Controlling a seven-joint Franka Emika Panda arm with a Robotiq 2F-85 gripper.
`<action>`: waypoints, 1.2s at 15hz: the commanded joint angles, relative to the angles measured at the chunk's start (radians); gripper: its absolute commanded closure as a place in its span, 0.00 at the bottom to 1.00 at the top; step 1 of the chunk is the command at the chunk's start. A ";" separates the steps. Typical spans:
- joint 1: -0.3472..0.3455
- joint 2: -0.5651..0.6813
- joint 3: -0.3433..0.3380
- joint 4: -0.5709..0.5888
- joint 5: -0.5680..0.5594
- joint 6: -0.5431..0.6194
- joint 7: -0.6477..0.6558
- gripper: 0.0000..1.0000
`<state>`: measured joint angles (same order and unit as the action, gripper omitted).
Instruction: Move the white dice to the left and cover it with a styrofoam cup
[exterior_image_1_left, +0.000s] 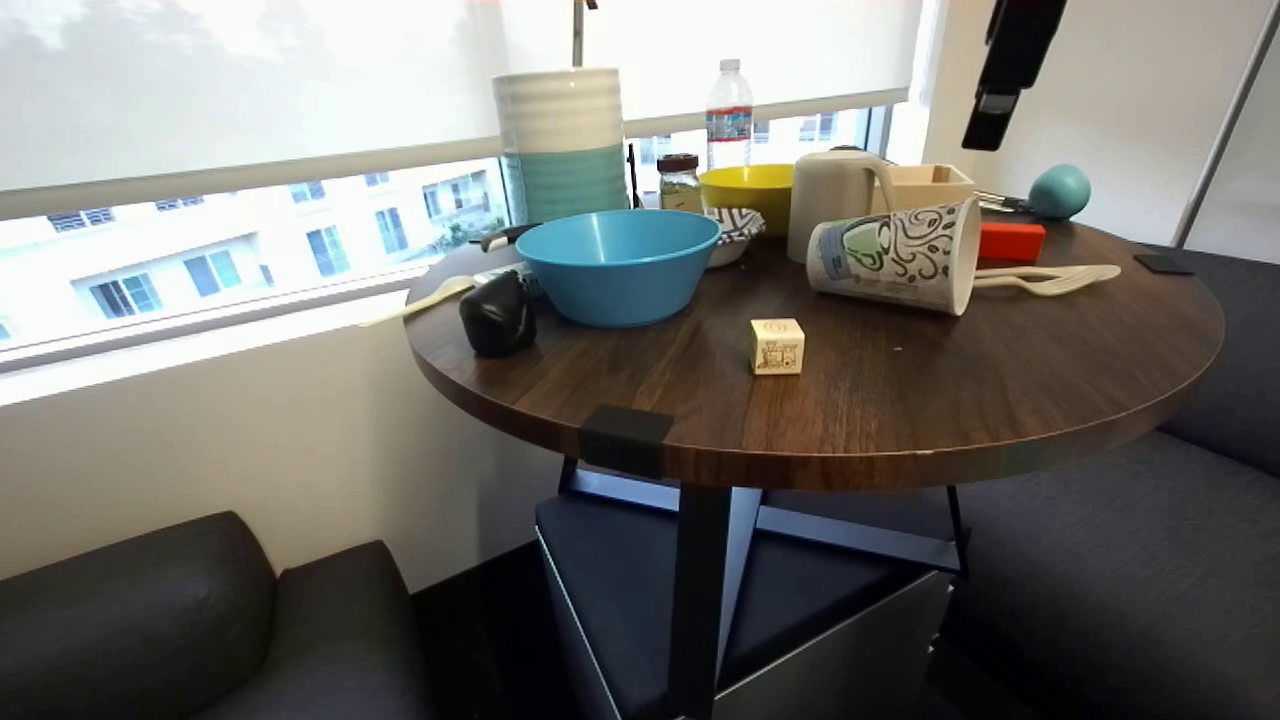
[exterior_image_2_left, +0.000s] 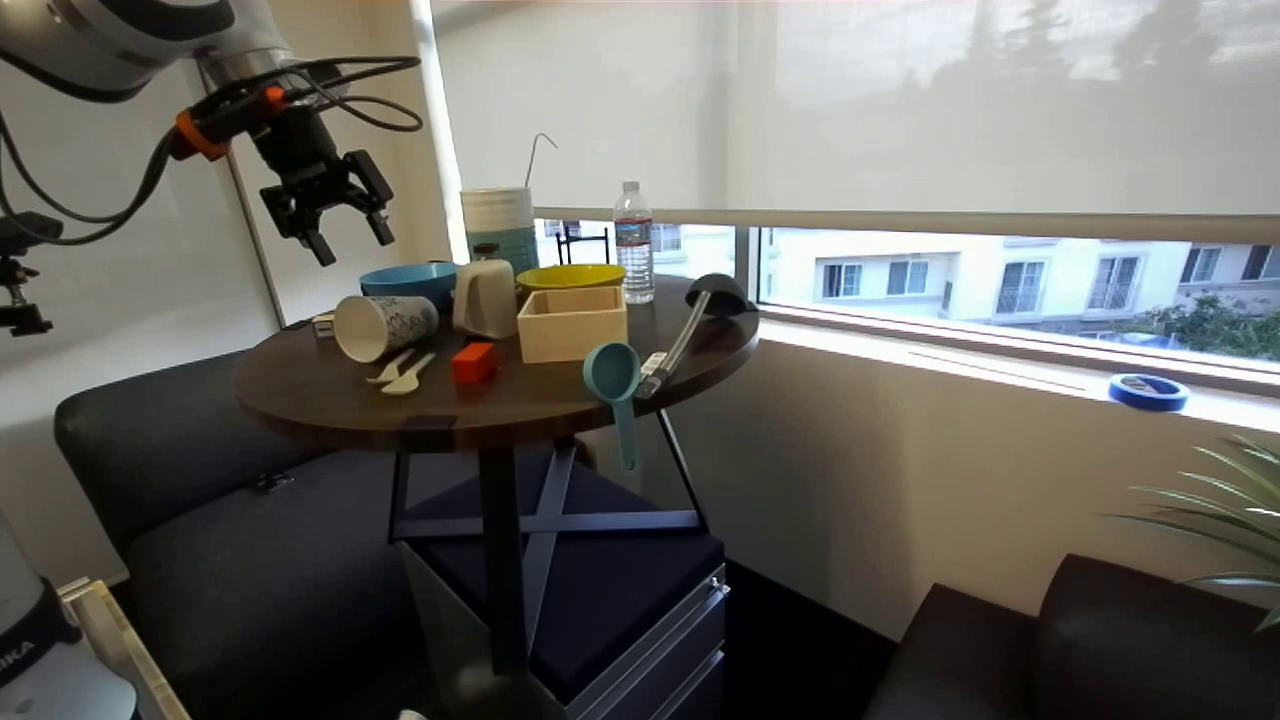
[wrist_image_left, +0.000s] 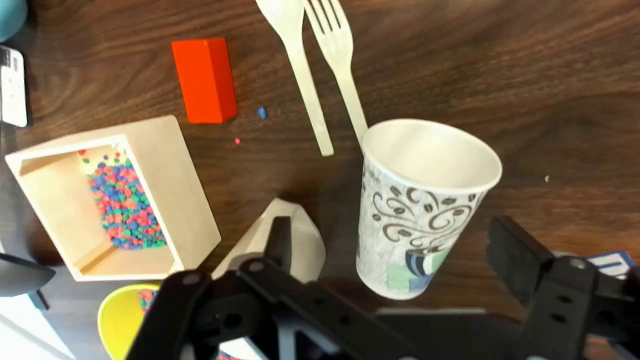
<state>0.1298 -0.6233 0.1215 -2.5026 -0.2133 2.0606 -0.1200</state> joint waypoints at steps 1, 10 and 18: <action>0.041 0.040 -0.048 -0.007 0.060 0.126 -0.056 0.00; 0.056 0.211 -0.072 0.001 0.226 0.253 -0.053 0.00; 0.024 0.337 -0.062 0.016 0.196 0.438 -0.025 0.00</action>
<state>0.1758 -0.3433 0.0441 -2.5091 -0.0108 2.4609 -0.1628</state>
